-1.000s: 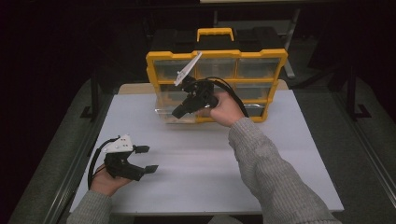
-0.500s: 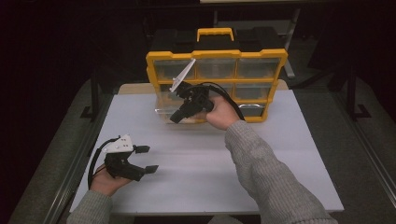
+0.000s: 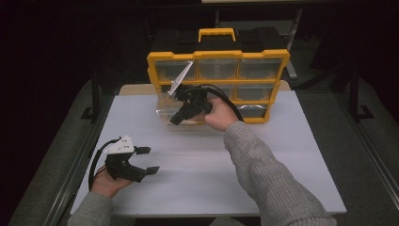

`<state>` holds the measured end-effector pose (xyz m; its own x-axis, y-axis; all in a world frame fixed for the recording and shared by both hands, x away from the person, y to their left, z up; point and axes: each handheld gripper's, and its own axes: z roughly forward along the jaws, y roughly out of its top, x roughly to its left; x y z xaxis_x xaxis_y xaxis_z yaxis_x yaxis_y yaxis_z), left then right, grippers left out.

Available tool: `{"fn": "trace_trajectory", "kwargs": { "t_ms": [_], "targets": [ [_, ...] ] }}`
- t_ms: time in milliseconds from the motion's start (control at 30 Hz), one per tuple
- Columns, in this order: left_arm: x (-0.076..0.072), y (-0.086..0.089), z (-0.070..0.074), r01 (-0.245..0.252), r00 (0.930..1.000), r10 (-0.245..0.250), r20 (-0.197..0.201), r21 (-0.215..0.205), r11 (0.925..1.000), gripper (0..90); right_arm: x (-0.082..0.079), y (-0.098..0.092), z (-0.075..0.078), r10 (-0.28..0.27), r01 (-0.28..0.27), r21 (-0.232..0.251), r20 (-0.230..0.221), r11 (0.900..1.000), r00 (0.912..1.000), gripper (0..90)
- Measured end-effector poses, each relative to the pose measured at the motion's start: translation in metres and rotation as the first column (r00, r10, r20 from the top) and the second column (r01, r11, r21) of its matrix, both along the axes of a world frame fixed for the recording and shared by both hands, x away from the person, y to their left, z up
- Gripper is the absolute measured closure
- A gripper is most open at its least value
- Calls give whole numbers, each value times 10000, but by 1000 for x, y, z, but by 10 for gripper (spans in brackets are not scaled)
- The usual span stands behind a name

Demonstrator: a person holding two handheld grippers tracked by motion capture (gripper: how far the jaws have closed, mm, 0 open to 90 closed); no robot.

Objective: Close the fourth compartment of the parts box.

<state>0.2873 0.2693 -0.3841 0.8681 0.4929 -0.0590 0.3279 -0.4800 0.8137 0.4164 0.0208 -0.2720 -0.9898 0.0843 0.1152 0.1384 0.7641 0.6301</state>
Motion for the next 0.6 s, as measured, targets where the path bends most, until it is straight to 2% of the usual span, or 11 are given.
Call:
{"fn": "trace_trajectory", "kwargs": {
  "t_ms": [133, 600],
  "targets": [
    [0, 1, 0, -13, 10000, 13, -51, 14, 10000, 197, 3, -1, -2, -162, 162, -105, -8, 9998, 9999, 888],
    [0, 2, 1, -18, 10000, 19, -43, 32, 10000, 196, 6, 2, -5, -221, 228, -350, 210, 9991, 9995, 889]
  ]
}}
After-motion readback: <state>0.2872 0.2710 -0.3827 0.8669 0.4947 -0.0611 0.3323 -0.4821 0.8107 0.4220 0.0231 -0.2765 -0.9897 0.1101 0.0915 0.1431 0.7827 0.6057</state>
